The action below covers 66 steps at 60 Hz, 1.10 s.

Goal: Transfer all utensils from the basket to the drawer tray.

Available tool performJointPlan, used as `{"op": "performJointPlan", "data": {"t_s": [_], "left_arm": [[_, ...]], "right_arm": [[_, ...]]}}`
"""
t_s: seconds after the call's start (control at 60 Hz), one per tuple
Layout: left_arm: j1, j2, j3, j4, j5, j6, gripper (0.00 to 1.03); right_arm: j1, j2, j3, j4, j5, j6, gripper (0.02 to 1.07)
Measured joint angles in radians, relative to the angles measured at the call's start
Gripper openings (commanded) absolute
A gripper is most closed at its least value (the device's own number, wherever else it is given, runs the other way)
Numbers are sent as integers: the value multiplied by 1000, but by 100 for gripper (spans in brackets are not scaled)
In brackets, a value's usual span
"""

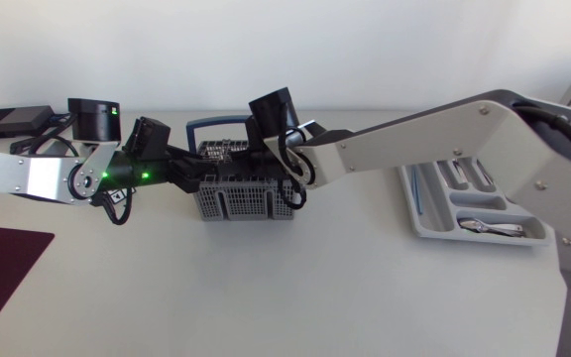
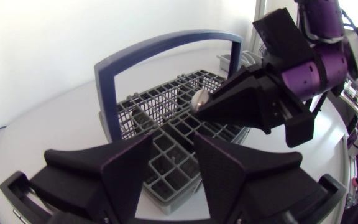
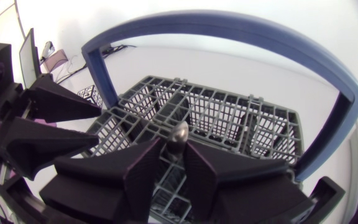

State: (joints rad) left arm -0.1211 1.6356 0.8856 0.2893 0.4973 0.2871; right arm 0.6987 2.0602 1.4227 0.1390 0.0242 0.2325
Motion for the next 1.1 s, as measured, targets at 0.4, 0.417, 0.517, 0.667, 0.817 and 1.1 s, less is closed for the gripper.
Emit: {"op": "performJointPlan", "data": {"t_s": [0.4,0.417,0.517,0.667,0.817,1.1], "left_arm": [[-5,0,0,0,0,0,49],[-6,0,0,0,0,0,49],[-8,0,0,0,0,0,49],[-9,0,0,0,0,0,49],[-10,0,-3,0,0,0,49],[-11,0,-7,-1,0,0,49]], "right_arm": [[0,1,0,51,-27,0,12],[0,1,0,53,-28,0,10],[0,1,0,65,-39,1,9],[0,1,0,74,-50,1,9],[0,-1,-4,80,-54,0,9],[-6,-20,-15,60,-91,0,9]]}}
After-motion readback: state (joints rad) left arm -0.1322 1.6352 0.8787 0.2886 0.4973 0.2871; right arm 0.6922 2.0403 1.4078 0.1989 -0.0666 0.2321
